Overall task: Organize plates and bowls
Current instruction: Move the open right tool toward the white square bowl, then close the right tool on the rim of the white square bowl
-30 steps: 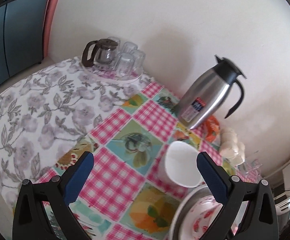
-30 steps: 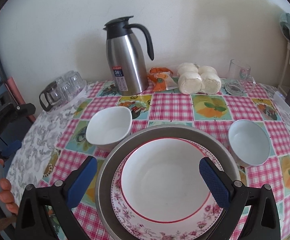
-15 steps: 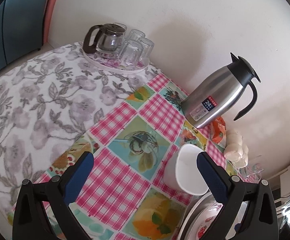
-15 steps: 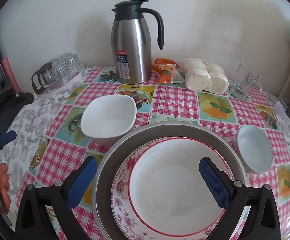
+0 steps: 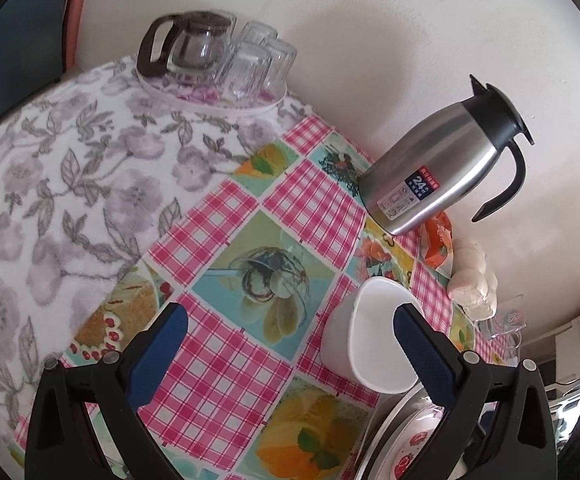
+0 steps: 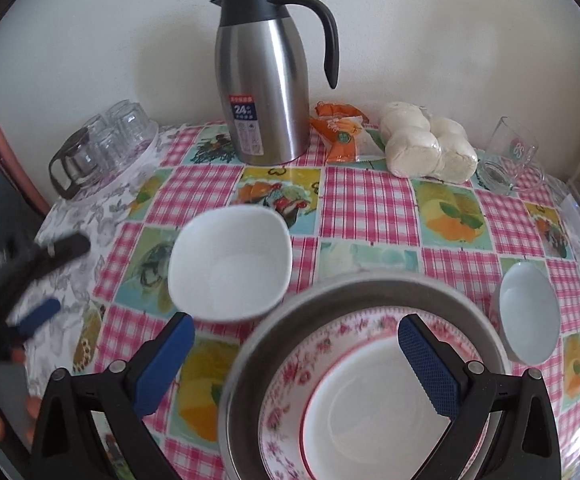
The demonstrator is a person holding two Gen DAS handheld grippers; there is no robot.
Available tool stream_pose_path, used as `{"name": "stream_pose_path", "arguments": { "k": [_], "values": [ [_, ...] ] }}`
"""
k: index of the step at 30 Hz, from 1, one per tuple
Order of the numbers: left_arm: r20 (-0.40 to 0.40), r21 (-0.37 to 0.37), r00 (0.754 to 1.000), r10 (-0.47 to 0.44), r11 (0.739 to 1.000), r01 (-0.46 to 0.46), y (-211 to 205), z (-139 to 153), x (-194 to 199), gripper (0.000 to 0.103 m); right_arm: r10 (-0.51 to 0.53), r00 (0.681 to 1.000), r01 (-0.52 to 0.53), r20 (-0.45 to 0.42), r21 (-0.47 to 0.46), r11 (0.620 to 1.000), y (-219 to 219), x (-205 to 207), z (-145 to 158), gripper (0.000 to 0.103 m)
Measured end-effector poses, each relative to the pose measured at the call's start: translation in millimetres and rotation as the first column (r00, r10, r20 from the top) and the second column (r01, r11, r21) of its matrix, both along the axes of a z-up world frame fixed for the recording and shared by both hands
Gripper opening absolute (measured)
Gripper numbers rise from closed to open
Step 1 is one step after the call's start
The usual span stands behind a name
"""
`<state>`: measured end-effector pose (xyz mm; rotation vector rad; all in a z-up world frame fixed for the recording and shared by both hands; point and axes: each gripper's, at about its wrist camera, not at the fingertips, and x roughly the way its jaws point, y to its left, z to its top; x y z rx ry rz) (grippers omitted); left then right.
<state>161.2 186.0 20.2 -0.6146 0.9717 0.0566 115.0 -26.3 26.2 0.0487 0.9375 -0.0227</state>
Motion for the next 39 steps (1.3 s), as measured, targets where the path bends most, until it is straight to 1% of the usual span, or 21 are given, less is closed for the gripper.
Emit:
{"name": "stream_pose_path", "arguments": {
  "k": [2,4,7,9,10,11,12,13,15,18,20,22,23,24,25,27,29,30,34,36,39],
  "values": [
    [-0.007,-0.006,1.000,-0.007,1.000,0.007,-0.6,-2.8,3.5,0.102,-0.009,1.000,0.009,-0.004,0.000,1.000,-0.1,10.5,4.9,0.102],
    [-0.014,-0.005,1.000,-0.009,1.000,0.009,-1.5,-6.2,8.1,0.102,-0.011,1.000,0.011,-0.008,-0.029,1.000,2.0,20.8,7.7,0.100],
    [-0.028,-0.015,1.000,-0.015,1.000,0.015,-2.9,-12.8,15.5,0.102,-0.006,1.000,0.005,-0.014,-0.078,0.997,5.7,33.0,8.3,0.091],
    [-0.035,-0.024,0.999,-0.026,0.999,0.025,-5.6,-16.6,20.2,0.101,-0.011,0.999,0.007,-0.040,-0.081,0.997,5.6,42.1,4.6,0.088],
    [-0.037,-0.028,0.999,-0.034,0.999,0.033,-7.6,-18.5,23.1,0.101,-0.018,0.998,0.014,-0.060,-0.070,0.997,4.6,47.3,1.1,0.085],
    [-0.038,-0.030,0.998,-0.043,0.999,0.042,-10.0,-20.0,25.7,0.097,-0.023,0.997,0.018,-0.072,-0.061,0.998,3.8,50.7,-1.5,0.080],
    [-0.039,-0.030,0.998,-0.050,0.998,0.049,-12.1,-21.0,27.6,0.094,-0.024,0.996,0.020,-0.083,-0.056,0.998,3.7,53.8,-4.1,0.078],
    [-0.041,-0.030,0.997,-0.060,0.998,0.059,-15.0,-22.5,30.2,0.092,-0.024,0.995,0.019,-0.093,-0.055,0.998,4.1,57.2,-7.1,0.076],
    [-0.046,-0.036,0.996,-0.080,0.996,0.078,-21.0,-26.7,34.8,0.084,-0.028,0.993,0.021,-0.112,-0.063,0.998,5.3,63.0,-13.6,0.070],
    [-0.066,-0.051,0.992,-0.111,0.993,0.107,-31.6,-36.3,41.4,0.077,-0.043,0.988,0.036,-0.147,-0.048,0.998,3.5,71.4,-25.6,0.059],
    [-0.072,-0.056,0.989,-0.128,0.991,0.124,-37.8,-40.4,44.1,0.072,-0.042,0.986,0.038,-0.164,-0.029,0.999,2.2,75.4,-32.6,0.050],
    [-0.076,-0.061,0.986,-0.148,0.988,0.143,-45.2,-44.8,47.3,0.068,-0.029,0.984,0.025,-0.173,-0.027,0.999,3.7,78.7,-38.6,0.044],
    [-0.079,-0.061,0.985,-0.153,0.987,0.148,-47.5,-46.4,48.4,0.062,-0.025,0.984,0.020,-0.175,-0.029,0.999,5.3,79.9,-40.6,0.041],
    [-0.085,-0.061,0.984,-0.159,0.986,0.154,-50.4,-48.4,49.5,0.058,-0.025,0.984,0.019,-0.176,-0.031,0.999,6.4,81.0,-42.7,0.039],
    [-0.089,-0.061,0.982,-0.166,0.985,0.161,-53.1,-50.6,50.9,0.056,-0.025,0.983,0.020,-0.180,-0.028,0.999,7.0,82.3,-45.1,0.037],
    [-0.092,-0.065,0.980,-0.176,0.983,0.171,-56.5,-53.1,52.3,0.049,-0.028,0.982,0.024,-0.187,-0.024,0.999,8.4,84.6,-49.2,0.036],
    [-0.095,-0.065,0.978,-0.183,0.982,0.178,-59.4,-55.4,53.8,0.045,-0.028,0.980,0.023,-0.199,-0.026,0.999,9.6,87.3,-53.3,0.032],
    [-0.098,-0.063,0.978,-0.186,0.982,0.180,-60.5,-56.6,54.6,0.042,-0.028,0.978,0.023,-0.207,-0.027,0.999,10.1,88.4,-55.1,0.032],
    [-0.115,-0.061,0.974,-0.196,0.980,0.190,-63.6,-62.3,56.4,0.034,-0.028,0.973,0.023,-0.228,-0.024,0.999,11.9,91.6,-61.4,0.029],
    [-0.123,-0.063,0.971,-0.204,0.978,0.197,-65.4,-65.8,56.9,0.026,-0.026,0.972,0.020,-0.233,-0.030,0.999,13.1,93.4,-64.4,0.027],
    [-0.139,-0.080,0.969,-0.205,0.977,0.196,-66.3,-72.6,58.3,0.021,-0.029,0.970,0.021,-0.241,-0.035,0.999,13.1,95.1,-68.0,0.022]
  ]
}}
